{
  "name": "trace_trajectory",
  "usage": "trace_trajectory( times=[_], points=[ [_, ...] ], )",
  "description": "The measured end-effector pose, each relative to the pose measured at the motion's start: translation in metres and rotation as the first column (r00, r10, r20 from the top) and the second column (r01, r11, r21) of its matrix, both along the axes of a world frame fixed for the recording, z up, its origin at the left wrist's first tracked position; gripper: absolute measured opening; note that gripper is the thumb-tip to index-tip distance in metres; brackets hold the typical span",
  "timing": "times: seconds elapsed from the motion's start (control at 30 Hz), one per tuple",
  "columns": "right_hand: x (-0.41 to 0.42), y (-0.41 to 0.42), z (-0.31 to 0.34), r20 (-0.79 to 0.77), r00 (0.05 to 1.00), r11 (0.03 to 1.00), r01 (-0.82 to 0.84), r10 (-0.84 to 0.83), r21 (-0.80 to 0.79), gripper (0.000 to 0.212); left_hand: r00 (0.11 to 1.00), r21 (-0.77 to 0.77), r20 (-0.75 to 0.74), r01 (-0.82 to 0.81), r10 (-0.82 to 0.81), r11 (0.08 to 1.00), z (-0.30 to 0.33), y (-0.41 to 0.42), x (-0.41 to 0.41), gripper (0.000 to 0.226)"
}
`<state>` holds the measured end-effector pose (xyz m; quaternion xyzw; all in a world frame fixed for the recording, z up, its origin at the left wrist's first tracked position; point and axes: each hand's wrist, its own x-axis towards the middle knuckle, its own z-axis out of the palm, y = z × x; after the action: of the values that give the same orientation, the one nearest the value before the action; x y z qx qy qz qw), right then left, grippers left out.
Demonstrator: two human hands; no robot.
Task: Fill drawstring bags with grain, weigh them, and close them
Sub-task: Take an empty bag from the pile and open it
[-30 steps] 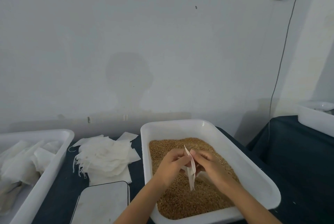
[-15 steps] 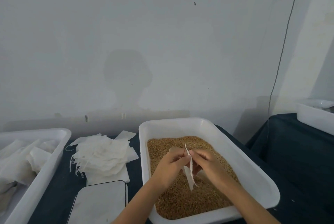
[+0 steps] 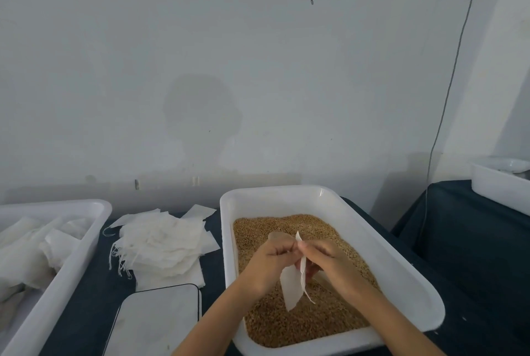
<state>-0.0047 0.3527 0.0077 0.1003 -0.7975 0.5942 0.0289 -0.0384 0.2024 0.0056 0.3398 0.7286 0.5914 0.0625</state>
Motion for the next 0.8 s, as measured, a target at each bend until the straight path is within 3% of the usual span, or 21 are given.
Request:
trace_trajectory(
  times=[0.13,0.23,0.3,0.4,0.5,0.63,0.8],
  points=[
    [-0.002,0.001,-0.003,-0.056,0.988,0.971,0.155,-0.147,0.181,0.032,0.957,-0.140,-0.230,-0.211,0.175,0.967,-0.002,0.005,0.004,0.033],
    [-0.003,0.003,-0.007,-0.184,0.939,0.841,0.343,-0.292,0.418,0.033,0.872,-0.151,-0.336,-0.423,0.356,0.893,-0.004,0.005,0.005,0.037],
    [-0.004,0.005,-0.008,-0.235,0.900,0.792,0.435,-0.367,0.428,0.035,0.827,-0.140,-0.366,-0.503,0.428,0.853,-0.003,0.001,0.004,0.034],
    [-0.006,0.005,-0.008,-0.233,0.894,0.808,0.446,-0.383,0.385,0.039,0.750,-0.192,-0.581,-0.504,0.317,0.842,0.000,0.001,0.010,0.012],
    [-0.006,0.003,-0.006,-0.193,0.905,0.845,0.423,-0.379,0.328,0.041,0.661,-0.174,-0.725,-0.451,0.196,0.876,0.002,0.002,0.016,0.023],
    [-0.006,0.004,-0.005,-0.145,0.923,0.877,0.383,-0.355,0.291,0.031,0.633,-0.200,-0.767,-0.390,0.104,0.899,0.002,0.000,0.018,0.024],
    [-0.003,0.003,-0.002,-0.090,0.942,0.896,0.334,-0.323,0.293,0.035,0.603,-0.199,-0.783,-0.476,0.153,0.856,-0.002,0.000,0.018,0.021]
  ],
)
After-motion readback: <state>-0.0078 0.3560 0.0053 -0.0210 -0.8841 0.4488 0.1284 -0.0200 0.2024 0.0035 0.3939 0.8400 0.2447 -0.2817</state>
